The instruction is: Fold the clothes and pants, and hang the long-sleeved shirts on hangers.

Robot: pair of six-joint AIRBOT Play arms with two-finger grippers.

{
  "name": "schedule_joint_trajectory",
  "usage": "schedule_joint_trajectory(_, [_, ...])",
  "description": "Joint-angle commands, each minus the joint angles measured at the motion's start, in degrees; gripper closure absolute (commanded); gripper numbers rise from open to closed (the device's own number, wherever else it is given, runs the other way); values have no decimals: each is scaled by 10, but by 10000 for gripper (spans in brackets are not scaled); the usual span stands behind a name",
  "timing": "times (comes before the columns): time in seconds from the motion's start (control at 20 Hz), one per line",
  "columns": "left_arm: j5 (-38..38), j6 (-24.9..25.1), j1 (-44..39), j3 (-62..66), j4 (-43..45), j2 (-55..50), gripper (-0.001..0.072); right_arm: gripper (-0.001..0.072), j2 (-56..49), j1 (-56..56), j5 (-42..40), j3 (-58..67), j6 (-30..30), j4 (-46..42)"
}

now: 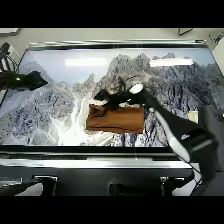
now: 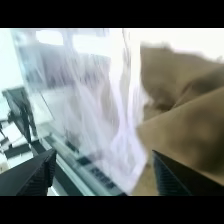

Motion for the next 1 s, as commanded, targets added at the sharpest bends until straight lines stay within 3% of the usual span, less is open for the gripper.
schedule_joint_trajectory(0.0, [-11, 13, 10, 0, 10, 17, 676, 28, 53, -129, 143, 3, 10, -139])
schedule_joint_trajectory(0.1, [-11, 13, 10, 0, 10, 17, 676, 35, 80, -216, 266, 0, 66, -325])
schedule_joint_trajectory(0.2, [-11, 12, 9, 0, 10, 17, 675, 39, 88, -272, 330, -39, 91, -428])
schedule_joint_trajectory(0.3, [-11, 12, 6, 0, 9, 17, 675, 86, 88, -292, 300, -113, 78, -386])
schedule_joint_trajectory(0.5, [-11, 8, -6, 0, 9, 17, 675, 103, 79, -277, 171, -232, -62, -185])
schedule_joint_trajectory(0.65, [-10, -2, -19, 0, 9, 17, 675, 157, 57, -270, 163, -238, -108, -129])
schedule_joint_trajectory(0.7, [-10, -1, -23, 0, 9, 17, 675, 199, 53, -264, 160, -238, -115, -122])
schedule_joint_trajectory(0.75, [-10, -1, -27, 0, 9, 16, 675, 311, 49, -257, 158, -238, -116, -118])
schedule_joint_trajectory(0.8, [-10, -1, -31, 0, 9, 16, 675, 452, 46, -246, 158, -238, -122, -117])
schedule_joint_trajectory(0.85, [-10, -2, -33, 0, 9, 16, 675, 642, 47, -238, 159, -237, -148, -111])
schedule_joint_trajectory(0.95, [-10, -3, -36, 0, 9, 16, 675, 675, 52, -245, 185, -223, -192, -73])
